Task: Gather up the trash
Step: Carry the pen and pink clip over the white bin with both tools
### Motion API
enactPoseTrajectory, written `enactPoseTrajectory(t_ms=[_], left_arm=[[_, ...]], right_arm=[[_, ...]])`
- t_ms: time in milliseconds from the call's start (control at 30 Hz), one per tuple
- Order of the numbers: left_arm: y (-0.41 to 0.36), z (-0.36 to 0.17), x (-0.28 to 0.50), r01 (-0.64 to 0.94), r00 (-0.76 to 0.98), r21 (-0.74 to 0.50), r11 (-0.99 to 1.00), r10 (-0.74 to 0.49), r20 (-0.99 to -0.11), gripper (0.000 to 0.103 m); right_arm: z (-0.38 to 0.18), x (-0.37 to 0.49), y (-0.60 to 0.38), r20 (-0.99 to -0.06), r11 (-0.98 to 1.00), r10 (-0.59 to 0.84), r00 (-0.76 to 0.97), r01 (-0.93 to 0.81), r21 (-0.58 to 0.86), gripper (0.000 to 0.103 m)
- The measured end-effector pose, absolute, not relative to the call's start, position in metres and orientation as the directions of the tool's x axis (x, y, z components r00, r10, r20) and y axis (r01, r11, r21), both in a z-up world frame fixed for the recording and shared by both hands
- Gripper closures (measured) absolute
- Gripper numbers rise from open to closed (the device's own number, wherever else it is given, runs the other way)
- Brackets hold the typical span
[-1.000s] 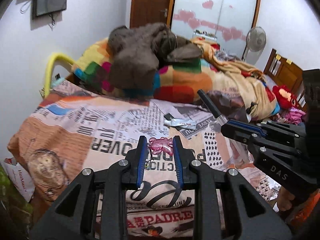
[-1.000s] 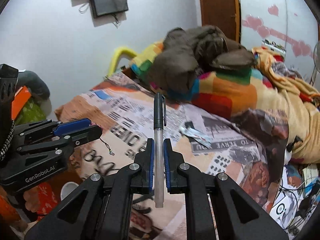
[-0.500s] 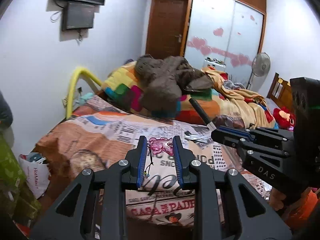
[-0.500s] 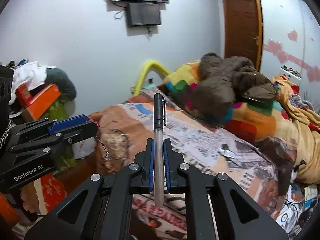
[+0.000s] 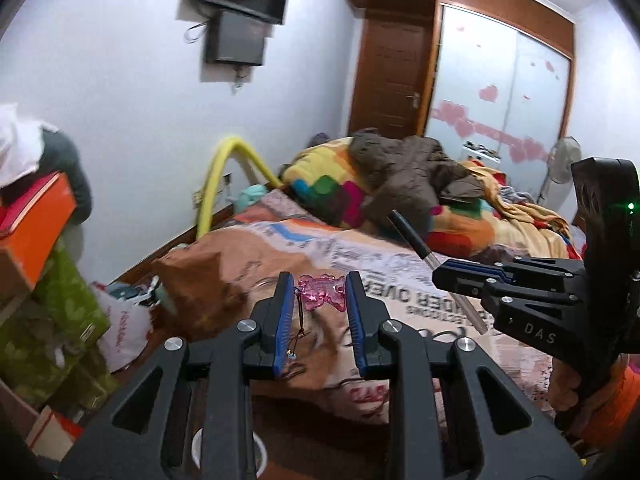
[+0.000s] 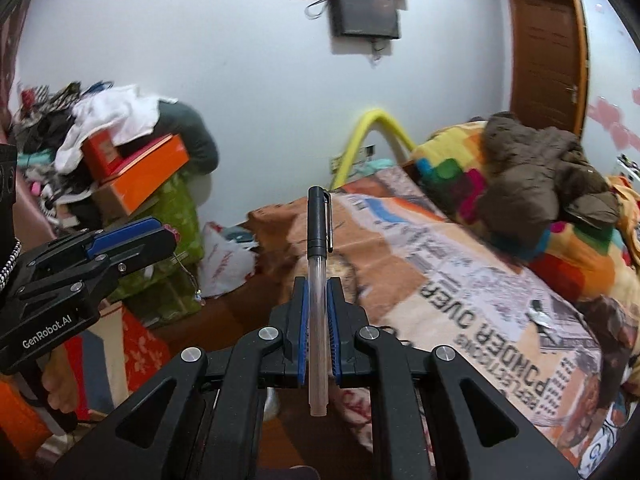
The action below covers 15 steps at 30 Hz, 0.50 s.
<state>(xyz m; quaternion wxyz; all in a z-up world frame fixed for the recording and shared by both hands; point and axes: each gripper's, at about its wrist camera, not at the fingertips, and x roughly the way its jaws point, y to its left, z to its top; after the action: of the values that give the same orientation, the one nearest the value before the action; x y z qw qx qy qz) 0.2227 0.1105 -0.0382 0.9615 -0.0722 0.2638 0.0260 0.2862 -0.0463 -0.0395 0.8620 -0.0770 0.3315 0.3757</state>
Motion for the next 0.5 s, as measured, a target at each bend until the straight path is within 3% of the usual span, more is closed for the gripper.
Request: enactPoseTrajectory(t_ms=[500], left_arm=[[0.209, -0.135, 0.196, -0.268, 0.776, -0.16, 0.95, 0.115, -0.62, 0.078]], right_arm=[[-0.12, 0.261, 0.07, -0.747, 0.58, 0.609, 0.266, -0.791, 0.192, 0.095]])
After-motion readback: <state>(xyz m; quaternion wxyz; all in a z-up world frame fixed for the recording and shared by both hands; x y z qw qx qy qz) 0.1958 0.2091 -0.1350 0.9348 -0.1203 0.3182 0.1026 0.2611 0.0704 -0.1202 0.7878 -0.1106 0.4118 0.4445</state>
